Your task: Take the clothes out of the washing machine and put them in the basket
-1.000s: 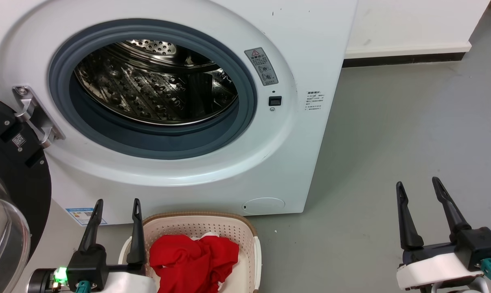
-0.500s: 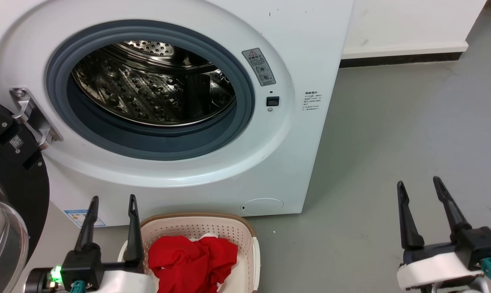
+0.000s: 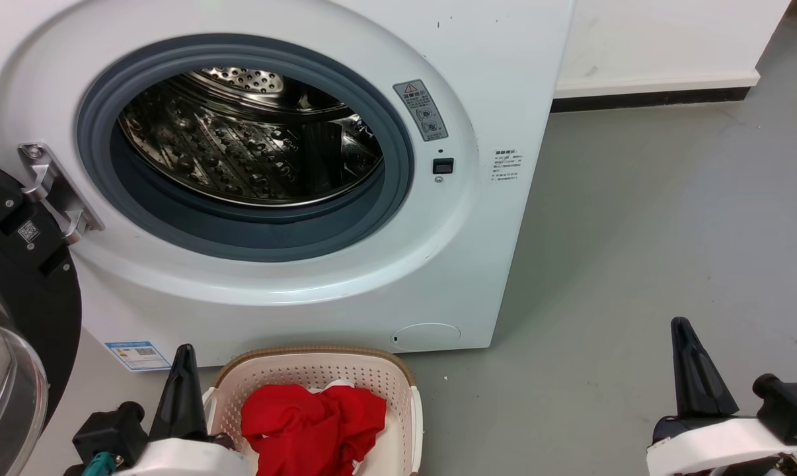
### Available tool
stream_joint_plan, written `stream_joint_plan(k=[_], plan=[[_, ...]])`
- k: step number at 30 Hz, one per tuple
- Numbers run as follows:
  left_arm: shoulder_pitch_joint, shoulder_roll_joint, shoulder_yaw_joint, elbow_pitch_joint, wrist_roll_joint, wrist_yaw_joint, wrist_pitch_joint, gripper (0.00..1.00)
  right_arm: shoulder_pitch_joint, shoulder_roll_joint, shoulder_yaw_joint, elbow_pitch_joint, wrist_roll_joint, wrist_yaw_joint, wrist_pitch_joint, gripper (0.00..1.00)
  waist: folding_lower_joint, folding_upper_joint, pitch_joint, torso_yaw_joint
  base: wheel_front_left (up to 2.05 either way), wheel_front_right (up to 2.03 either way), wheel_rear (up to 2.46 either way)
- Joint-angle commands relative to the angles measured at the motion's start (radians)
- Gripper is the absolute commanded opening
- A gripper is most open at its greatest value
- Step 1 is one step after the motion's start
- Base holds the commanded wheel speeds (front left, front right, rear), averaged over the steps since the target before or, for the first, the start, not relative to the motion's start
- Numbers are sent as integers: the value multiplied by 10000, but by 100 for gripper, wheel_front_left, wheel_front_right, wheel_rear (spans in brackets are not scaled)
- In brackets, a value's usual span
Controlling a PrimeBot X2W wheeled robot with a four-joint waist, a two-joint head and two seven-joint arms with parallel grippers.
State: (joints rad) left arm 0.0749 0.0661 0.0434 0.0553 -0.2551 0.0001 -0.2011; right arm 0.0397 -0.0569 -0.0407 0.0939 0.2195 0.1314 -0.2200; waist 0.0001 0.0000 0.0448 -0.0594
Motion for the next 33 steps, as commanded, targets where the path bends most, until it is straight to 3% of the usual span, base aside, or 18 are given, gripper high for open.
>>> stream_joint_plan(k=[1, 9, 33], plan=[[-297, 34, 73, -75, -531, -55, 109, 0, -324, -90, 25, -84, 596, -1, 70, 0, 0, 0, -6, 10, 0, 0, 0], [-544, 8, 162, 211, -2554, -253, 571, 0, -522, -178, 53, 156, 2781, -3, 459, 0, 0, 0, -46, 67, 0, 0, 0], [-994, -45, 348, 763, -6188, -611, 1425, 0, -848, -267, 13, 577, 6645, -4, 1234, 0, 0, 0, -134, 193, 0, 0, 0]])
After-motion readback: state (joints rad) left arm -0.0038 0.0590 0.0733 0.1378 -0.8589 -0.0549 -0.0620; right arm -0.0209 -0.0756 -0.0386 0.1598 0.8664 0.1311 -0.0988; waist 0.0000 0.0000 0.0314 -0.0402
